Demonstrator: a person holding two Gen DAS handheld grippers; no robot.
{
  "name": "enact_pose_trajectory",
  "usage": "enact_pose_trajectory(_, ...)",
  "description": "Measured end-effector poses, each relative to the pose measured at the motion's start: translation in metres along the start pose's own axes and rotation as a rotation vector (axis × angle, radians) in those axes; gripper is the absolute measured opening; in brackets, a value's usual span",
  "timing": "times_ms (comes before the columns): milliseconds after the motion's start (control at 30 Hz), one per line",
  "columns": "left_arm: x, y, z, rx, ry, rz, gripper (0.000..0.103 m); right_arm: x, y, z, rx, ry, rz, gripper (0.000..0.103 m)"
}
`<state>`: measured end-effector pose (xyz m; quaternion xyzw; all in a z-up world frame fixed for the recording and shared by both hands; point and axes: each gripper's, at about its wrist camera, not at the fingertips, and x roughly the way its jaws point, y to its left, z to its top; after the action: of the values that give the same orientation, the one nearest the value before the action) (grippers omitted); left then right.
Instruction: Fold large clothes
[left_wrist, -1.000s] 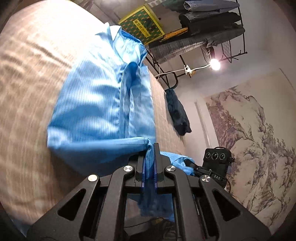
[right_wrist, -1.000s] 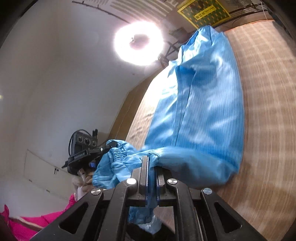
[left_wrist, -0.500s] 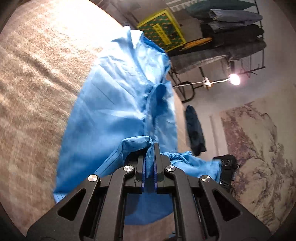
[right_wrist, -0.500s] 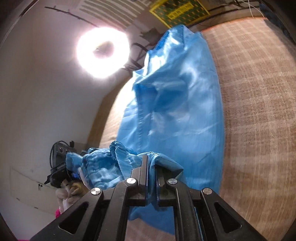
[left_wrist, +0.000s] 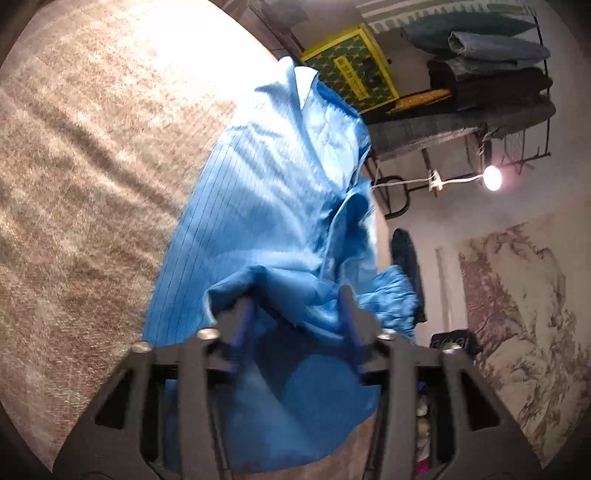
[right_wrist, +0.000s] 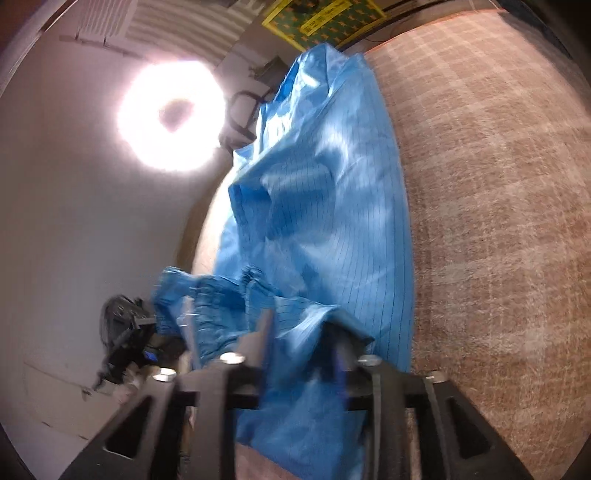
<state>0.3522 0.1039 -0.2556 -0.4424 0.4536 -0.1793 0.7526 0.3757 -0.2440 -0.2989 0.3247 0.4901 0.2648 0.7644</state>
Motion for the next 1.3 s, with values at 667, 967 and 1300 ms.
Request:
enact_pose_trajectory(667,0.004,-0.019,-0.014,0.371,-0.018,0.348,0.053,-0.014,0.032,-0.026,-0.355,-0.036,-0.340,0.050)
enact_pose_trajectory(967,0.021,-0.009,-0.016,0.390,0.049,0.338,0.019,-0.003,0.025,-0.034,-0.364,0.017,-0.331,0.024)
enact_pose_trajectory(1300,-0.007,0.010,-0.003,0.259,-0.075,0.312,0.002,-0.014,0.016,-0.040,-0.303,-0.032,-0.353,0.000)
